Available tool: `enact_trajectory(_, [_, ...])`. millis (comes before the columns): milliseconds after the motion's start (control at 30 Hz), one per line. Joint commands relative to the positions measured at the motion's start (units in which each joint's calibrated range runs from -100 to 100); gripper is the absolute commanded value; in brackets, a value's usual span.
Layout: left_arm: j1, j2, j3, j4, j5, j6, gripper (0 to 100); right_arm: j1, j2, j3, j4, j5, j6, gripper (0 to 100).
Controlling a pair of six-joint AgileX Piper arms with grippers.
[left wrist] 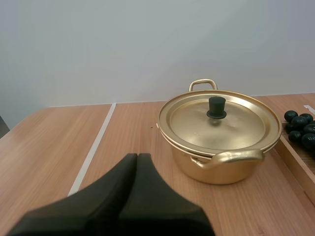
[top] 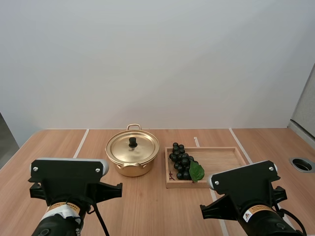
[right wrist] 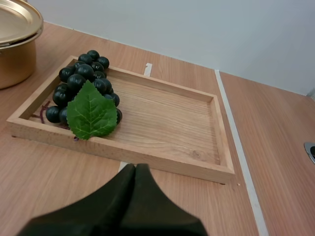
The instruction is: Open the pot, put the pineapple inside, and close it
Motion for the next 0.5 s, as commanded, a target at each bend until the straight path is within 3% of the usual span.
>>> enact_trajectory(0, [-0.03, -0.2, 0.1, 0.3, -1.3, -0.7, 0, 0.1, -0.3, 0.2, -1.5, -1.3, 0.0, 0])
enact_trajectory(467, [2.03, -0.2, 0.1, 0.3, -1.3, -0.6, 0, 1.7, -0.3, 0.2, -2.4, -1.6, 2.3, 0])
